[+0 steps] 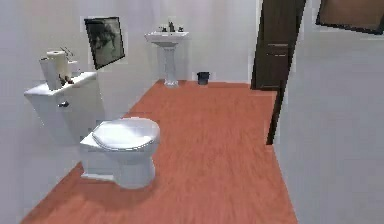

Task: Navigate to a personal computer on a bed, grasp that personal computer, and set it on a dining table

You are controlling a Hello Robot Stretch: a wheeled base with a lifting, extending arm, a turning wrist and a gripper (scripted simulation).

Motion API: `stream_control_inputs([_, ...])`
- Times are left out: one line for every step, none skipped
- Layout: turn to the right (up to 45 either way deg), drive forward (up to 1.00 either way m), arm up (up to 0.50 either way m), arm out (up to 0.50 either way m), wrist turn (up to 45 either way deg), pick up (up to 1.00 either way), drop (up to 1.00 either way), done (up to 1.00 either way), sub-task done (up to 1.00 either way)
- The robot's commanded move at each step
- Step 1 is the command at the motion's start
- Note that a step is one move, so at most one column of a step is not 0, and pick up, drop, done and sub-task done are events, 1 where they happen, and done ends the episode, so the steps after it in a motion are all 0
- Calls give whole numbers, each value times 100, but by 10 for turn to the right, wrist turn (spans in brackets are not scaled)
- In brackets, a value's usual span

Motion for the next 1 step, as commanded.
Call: stream_control_inputs([0,40,0,0,0,0,0,0,0])
